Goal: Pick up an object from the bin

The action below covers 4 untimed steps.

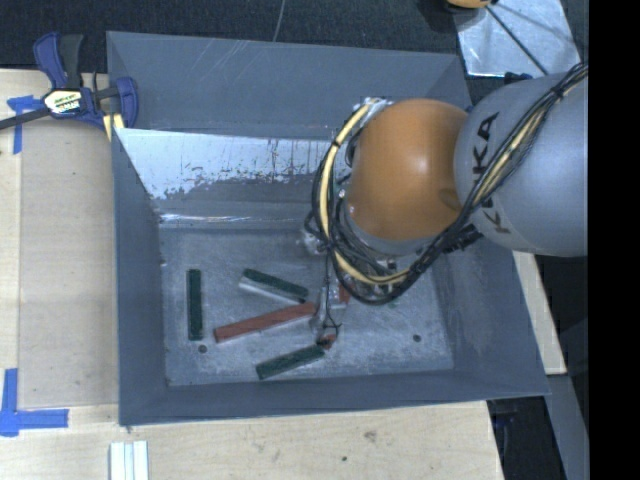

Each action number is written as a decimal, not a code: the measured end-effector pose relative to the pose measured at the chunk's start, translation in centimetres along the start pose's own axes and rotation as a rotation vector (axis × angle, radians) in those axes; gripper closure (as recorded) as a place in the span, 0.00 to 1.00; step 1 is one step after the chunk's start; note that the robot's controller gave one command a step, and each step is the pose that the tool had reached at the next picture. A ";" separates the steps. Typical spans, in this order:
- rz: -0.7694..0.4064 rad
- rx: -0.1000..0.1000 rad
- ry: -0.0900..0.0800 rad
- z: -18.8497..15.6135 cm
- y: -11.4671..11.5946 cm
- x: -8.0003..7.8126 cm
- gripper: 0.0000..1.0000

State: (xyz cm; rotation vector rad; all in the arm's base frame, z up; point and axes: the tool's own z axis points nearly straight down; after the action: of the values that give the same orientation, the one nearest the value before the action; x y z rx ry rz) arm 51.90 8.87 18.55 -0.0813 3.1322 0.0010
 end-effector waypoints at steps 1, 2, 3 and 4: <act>-0.032 0.000 0.008 4.3 1.4 -1.1 0.00; -0.137 -0.001 0.002 9.2 -0.9 -3.6 0.00; -0.323 -0.002 0.006 10.2 4.5 -0.9 1.00; -0.323 -0.002 0.006 10.2 4.5 -0.9 1.00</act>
Offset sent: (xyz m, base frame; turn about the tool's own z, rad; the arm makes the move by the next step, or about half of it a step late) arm 0.0380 -0.0130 -0.0986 -0.1396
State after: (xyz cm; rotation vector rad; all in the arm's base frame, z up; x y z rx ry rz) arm 52.64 13.40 8.39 -0.5849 3.0840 0.0025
